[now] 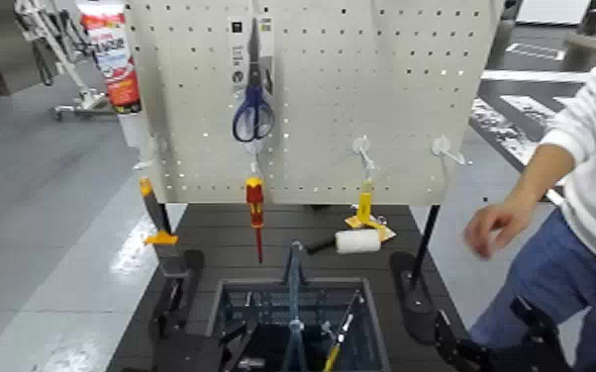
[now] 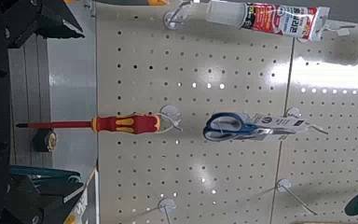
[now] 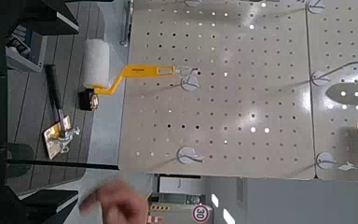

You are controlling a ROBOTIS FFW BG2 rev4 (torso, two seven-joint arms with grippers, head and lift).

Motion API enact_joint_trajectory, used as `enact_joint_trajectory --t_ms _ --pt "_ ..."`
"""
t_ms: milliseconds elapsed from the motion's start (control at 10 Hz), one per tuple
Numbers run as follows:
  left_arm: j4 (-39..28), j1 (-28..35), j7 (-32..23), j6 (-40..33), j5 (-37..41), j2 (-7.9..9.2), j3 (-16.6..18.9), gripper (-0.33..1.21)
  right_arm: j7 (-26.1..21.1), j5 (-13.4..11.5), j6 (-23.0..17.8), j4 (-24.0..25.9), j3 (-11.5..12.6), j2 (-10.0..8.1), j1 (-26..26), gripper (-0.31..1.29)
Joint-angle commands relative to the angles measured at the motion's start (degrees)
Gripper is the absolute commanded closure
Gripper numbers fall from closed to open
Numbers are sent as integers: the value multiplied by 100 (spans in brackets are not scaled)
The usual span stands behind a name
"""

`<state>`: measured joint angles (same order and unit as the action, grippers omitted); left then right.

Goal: Put the red colored gloves into the crate.

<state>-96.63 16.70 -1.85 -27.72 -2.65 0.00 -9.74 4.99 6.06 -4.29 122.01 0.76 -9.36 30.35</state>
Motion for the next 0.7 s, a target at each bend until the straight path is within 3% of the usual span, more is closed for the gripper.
enact_joint_trajectory --t_ms 100,700 --pt "-5 0 0 3 -16 -360 7 14 -77 -35 -36 7 -32 -49 33 7" --pt "4 0 0 21 -16 -378 7 14 -156 -53 16 33 -58 -84 24 7"
